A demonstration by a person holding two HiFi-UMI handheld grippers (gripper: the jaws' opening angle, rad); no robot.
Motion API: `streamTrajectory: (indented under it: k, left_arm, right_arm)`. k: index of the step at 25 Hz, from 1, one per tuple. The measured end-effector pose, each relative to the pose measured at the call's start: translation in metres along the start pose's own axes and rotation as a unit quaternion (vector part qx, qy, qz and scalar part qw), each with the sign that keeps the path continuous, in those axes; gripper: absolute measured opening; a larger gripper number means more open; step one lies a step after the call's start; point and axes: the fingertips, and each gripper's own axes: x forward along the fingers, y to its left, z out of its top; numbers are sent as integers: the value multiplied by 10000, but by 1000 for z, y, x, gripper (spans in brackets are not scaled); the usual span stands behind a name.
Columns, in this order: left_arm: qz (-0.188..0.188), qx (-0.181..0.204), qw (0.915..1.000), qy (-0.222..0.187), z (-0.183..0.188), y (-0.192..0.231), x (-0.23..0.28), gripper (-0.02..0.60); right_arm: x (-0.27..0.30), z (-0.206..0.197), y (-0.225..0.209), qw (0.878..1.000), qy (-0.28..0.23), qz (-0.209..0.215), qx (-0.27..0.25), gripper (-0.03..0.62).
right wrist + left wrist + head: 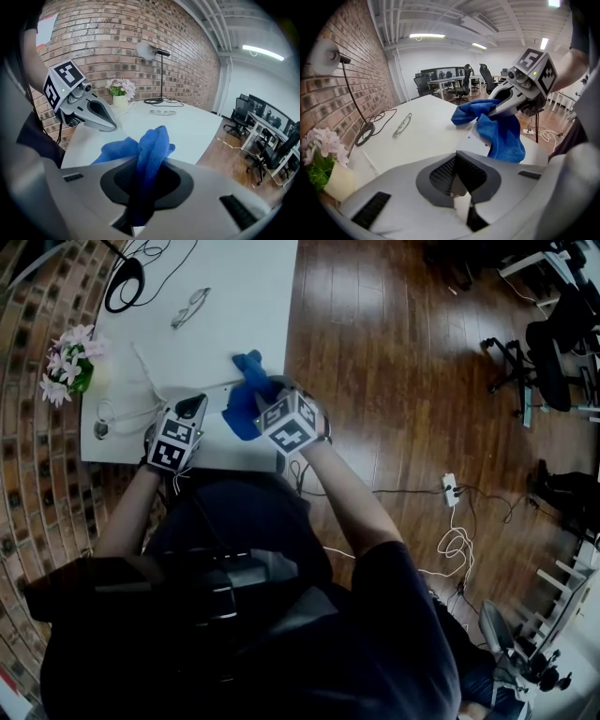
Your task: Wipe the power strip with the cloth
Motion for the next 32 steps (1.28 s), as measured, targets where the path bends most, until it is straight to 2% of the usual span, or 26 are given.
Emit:
streamTrajectory:
  k: [4,8,19,28,32]
  left_arm:
    - [-15,30,10000,0,0,0,0,11]
    - [101,283,9995,1,-4,2,1,11]
    - [-3,175,9998,-6,-5,1,2,11]
    - [-103,158,9997,-155,-6,1,3,11]
    - [-285,162,9994,-73,-6,1,3,11]
  right_arm:
    - [-2,-3,-5,9999,-21,-87,108,61]
    - [-3,-3,-8,9999,-13,-99,132,61]
    - [-7,-11,-19,9986,-42,-263,457,64]
    - [-9,-13,-23,9982,350,-398,292,64]
    - [-12,-14,-30,9955,556,-768,29,63]
